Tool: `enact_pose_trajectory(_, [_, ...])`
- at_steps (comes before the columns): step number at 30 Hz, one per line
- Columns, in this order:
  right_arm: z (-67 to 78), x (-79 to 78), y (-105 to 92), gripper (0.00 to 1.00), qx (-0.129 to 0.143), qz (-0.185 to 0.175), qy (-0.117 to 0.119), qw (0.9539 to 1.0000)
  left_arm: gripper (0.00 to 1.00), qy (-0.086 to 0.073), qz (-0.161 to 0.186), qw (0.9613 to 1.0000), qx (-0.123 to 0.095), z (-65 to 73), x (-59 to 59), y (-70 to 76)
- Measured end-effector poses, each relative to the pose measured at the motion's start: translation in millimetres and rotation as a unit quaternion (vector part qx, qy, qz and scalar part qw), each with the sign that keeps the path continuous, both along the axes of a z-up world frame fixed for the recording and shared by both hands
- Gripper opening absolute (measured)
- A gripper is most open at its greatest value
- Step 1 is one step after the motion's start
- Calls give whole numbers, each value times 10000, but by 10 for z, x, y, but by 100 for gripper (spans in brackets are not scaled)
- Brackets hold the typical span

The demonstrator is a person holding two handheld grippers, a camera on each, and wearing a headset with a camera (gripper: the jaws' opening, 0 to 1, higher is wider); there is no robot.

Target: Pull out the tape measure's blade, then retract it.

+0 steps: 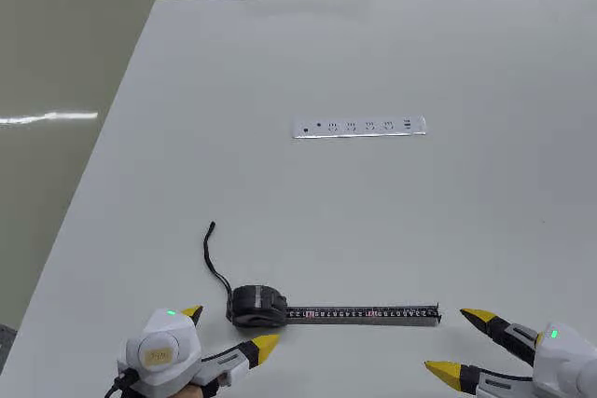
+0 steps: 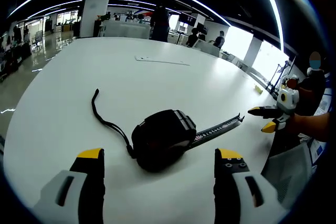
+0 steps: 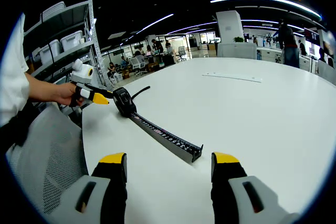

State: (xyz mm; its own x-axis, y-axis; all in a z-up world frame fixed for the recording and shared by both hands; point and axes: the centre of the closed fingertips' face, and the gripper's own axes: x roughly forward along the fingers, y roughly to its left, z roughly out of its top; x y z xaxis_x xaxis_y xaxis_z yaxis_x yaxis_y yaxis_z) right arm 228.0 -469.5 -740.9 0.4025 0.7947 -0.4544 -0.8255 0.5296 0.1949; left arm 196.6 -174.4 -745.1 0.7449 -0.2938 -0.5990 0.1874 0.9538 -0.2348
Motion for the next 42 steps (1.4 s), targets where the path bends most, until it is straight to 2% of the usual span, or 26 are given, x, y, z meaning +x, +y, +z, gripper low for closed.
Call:
enact_pose_trajectory(4, [-25,26,-16,65,-12,7,-3,10000,85,25,66,9999,-84,-11,12,-35])
enact_pose_trajectory(16, [-1,101,12,65,-22,54,-23,10000,86,87,318,9993,-156,6,90,-88])
enact_pose_trajectory(34, [-5,176,101,64,21,183,-14,9998,87,255,681,9969,-296,-71,133,-65])
enact_pose_trajectory(42, [-29,235,125,64,24,211,-16,9998,87,301,763,9962,-280,-83,164,-79])
